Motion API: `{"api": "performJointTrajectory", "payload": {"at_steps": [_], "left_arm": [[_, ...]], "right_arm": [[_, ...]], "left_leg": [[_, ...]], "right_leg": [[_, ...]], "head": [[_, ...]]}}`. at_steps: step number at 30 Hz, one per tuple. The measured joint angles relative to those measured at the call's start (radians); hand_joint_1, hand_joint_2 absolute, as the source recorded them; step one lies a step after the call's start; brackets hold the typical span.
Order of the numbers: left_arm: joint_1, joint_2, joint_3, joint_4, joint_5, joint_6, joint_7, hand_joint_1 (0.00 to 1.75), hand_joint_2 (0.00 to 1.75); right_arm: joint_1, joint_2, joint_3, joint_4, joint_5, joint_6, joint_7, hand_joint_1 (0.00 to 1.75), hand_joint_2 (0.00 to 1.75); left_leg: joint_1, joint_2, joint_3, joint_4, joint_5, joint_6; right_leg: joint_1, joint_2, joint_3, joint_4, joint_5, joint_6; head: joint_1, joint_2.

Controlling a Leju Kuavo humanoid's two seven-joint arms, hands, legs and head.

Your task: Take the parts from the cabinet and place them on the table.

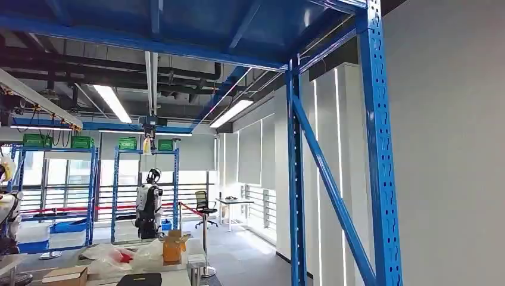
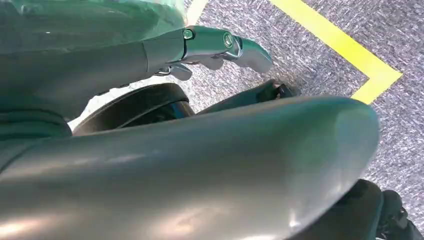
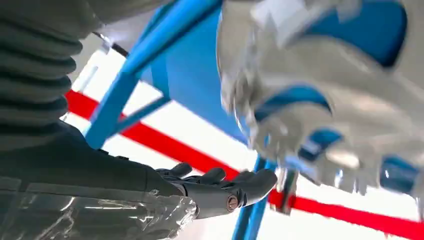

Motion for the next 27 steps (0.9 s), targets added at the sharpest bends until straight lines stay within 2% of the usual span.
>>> {"api": "performJointTrajectory", "payload": {"at_steps": [9,19,27], "left_arm": [[-0.001,-0.001,0.012,0.000,-0.003,-0.003,-0.006,0.00,0.00],[-0.004,-0.001,0.015,0.000,-0.020,-0.001,0.000,0.00,0.00],[-0.002,0.000,0.018,0.000,-0.021,0.000,0.003,0.00,0.00]], "right_arm": [[-0.051,0.023,0.016,-0.029,0.000,0.001,-0.014,0.00,0.00],[-0.054,0.061,0.038,0.036,-0.039,-0.104,-0.092,0.00,0.00],[-0.058,0.101,0.056,0.100,-0.036,-0.147,-0.128,0.00,0.00]], "left_leg": [[0.000,0.000,0.000,0.000,0.000,0.000],[0.000,0.000,0.000,0.000,0.000,0.000],[0.000,0.000,0.000,0.000,0.000,0.000]], "right_leg": [[0.000,0.000,0.000,0.000,0.000,0.000],[0.000,0.000,0.000,0.000,0.000,0.000],[0.000,0.000,0.000,0.000,0.000,0.000]], "head": [[0.000,0.000],[0.000,0.000],[0.000,0.000]]}}
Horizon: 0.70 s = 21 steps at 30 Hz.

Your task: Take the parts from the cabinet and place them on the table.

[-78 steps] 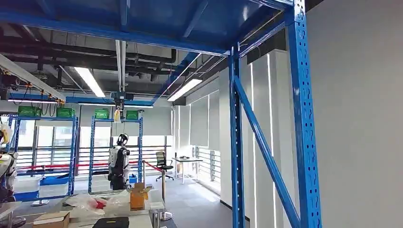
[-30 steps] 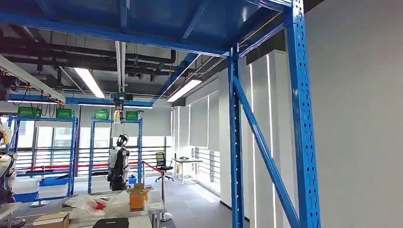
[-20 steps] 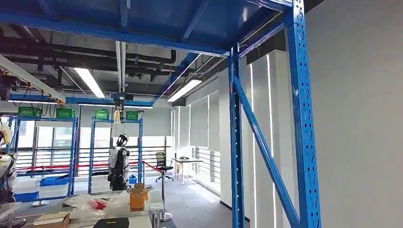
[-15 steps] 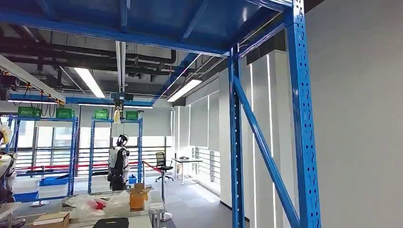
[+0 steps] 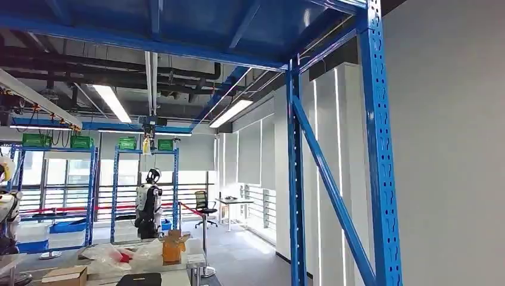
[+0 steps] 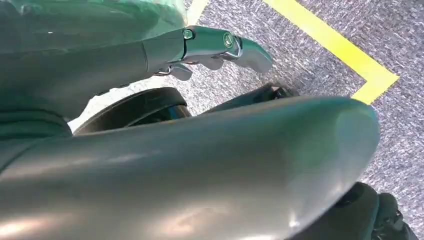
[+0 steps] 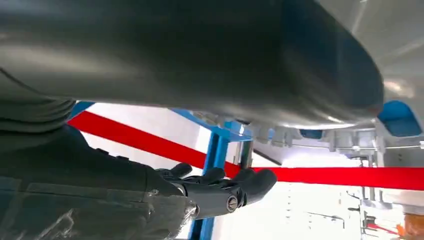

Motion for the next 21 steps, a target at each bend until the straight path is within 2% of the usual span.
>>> {"api": "performJointTrajectory", "payload": {"at_steps": [21], "left_arm": [[0.004,0.001,0.002,0.000,-0.011,0.000,-0.002,0.00,0.00]], "right_arm": [[0.000,0.138,0.039,0.153,-0.022,-0.082,-0.119,0.00,0.00]], "left_leg": [[0.000,0.000,0.000,0.000,0.000,0.000]], "right_leg": [[0.000,0.000,0.000,0.000,0.000,0.000]], "head": [[0.000,0.000]]}}
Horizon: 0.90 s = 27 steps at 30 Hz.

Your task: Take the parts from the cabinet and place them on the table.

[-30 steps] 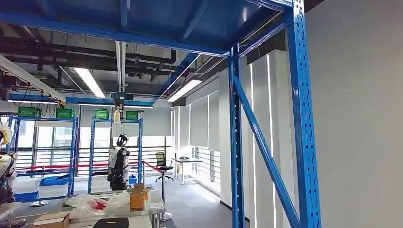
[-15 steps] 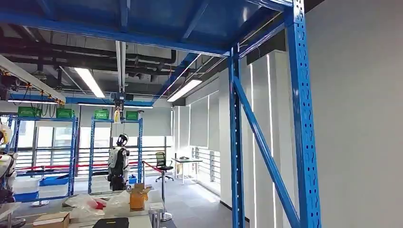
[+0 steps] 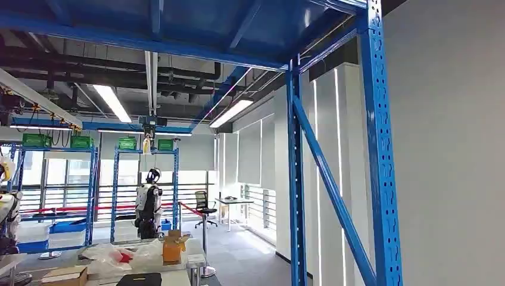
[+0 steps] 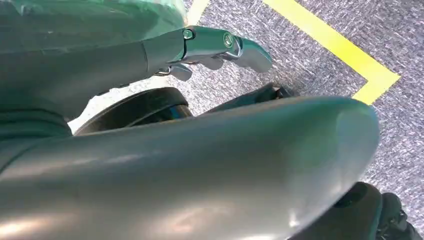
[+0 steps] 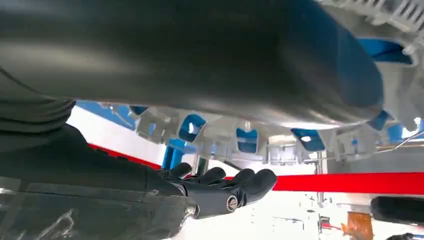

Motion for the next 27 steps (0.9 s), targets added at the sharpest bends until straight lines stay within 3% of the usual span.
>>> {"api": "performJointTrajectory", "payload": {"at_steps": [16,24,25,27], "left_arm": [[0.010,0.007,0.000,0.000,0.000,0.008,0.015,0.00,0.00],[0.005,0.007,0.000,0.000,0.000,0.016,0.015,0.00,0.00],[0.005,0.007,0.000,0.000,0.000,0.017,0.015,0.00,0.00],[0.005,0.007,0.000,0.000,0.000,0.017,0.015,0.00,0.00]], "right_arm": [[0.066,0.030,0.005,0.148,-0.045,-0.007,-0.015,0.00,0.00],[0.069,0.037,0.001,0.198,-0.069,-0.026,0.027,0.00,0.00],[0.069,0.039,-0.001,0.203,-0.074,-0.026,0.040,0.00,1.75],[0.065,0.041,-0.007,0.209,-0.092,-0.011,0.045,0.00,1.75]], "left_leg": [[0.000,0.000,0.000,0.000,0.000,0.000],[0.000,0.000,0.004,0.000,0.000,0.000],[0.000,0.000,0.004,0.000,0.000,0.000],[0.000,0.000,0.005,0.000,0.000,0.000]], "right_leg": [[0.000,0.000,0.000,0.000,0.000,0.000],[0.000,0.000,0.002,0.000,0.000,0.000],[0.000,0.000,0.003,0.000,0.000,0.000],[0.000,0.000,0.005,0.000,0.000,0.000]], "head": [[0.000,0.000],[0.000,0.000],[0.000,0.000],[0.000,0.000]]}}
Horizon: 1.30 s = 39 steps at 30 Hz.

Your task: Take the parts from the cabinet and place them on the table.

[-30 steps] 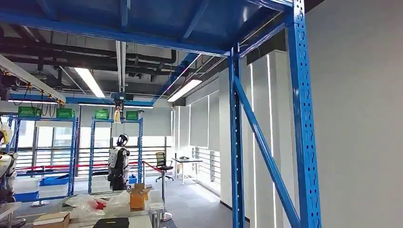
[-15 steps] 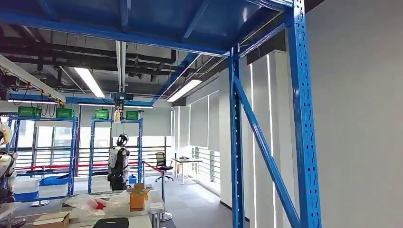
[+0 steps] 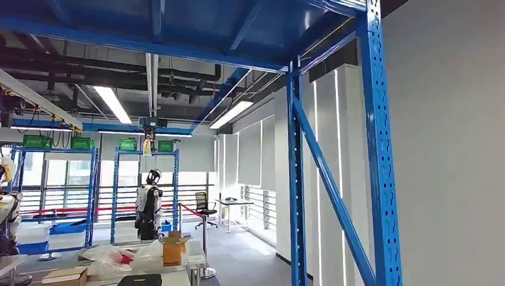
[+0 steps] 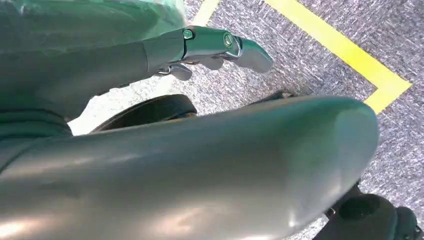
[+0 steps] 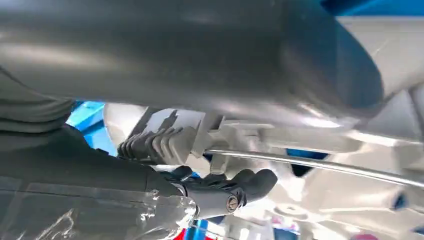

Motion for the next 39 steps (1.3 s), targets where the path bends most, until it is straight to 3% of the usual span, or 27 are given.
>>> {"api": "performJointTrajectory", "payload": {"at_steps": [5,22,23,24,39], "left_arm": [[-0.001,0.000,0.000,0.000,0.000,0.000,0.000,0.00,0.00],[-0.002,0.000,0.001,0.000,0.000,0.000,-0.004,0.00,0.00],[-0.002,0.000,0.001,0.000,0.000,0.000,-0.004,0.00,0.00],[-0.002,0.000,0.001,0.000,0.000,0.000,-0.005,0.00,0.00],[-0.003,-0.002,0.022,-0.001,-0.006,0.000,-0.005,0.00,0.00]], "right_arm": [[-0.011,0.000,-0.009,0.005,-0.033,0.042,0.005,0.00,1.75],[-0.024,0.000,-0.015,0.004,-0.083,0.083,0.026,0.00,1.75],[-0.025,-0.001,-0.015,0.003,-0.090,0.085,0.027,0.42,1.75],[-0.026,-0.002,-0.015,0.003,-0.100,0.087,0.030,1.75,1.75],[-0.032,-0.029,-0.013,-0.026,-0.173,0.094,0.035,1.75,1.75]], "left_leg": [[0.000,0.000,0.004,0.000,0.000,0.000],[0.000,0.000,0.009,0.000,0.000,0.001],[0.000,0.000,0.009,0.000,0.000,0.001],[0.000,0.000,0.010,0.000,0.000,0.001],[0.000,0.001,0.018,0.000,-0.002,0.003]], "right_leg": [[0.000,0.000,0.005,-0.001,0.000,0.001],[0.000,0.000,0.010,-0.002,0.000,0.001],[0.000,0.000,0.010,-0.002,0.000,0.001],[0.000,0.000,0.011,-0.002,0.000,0.001],[0.001,0.000,0.021,-0.003,-0.002,0.003]], "head": [[0.000,0.000],[0.000,0.000],[0.000,0.000],[0.000,0.000],[0.001,0.000]]}}
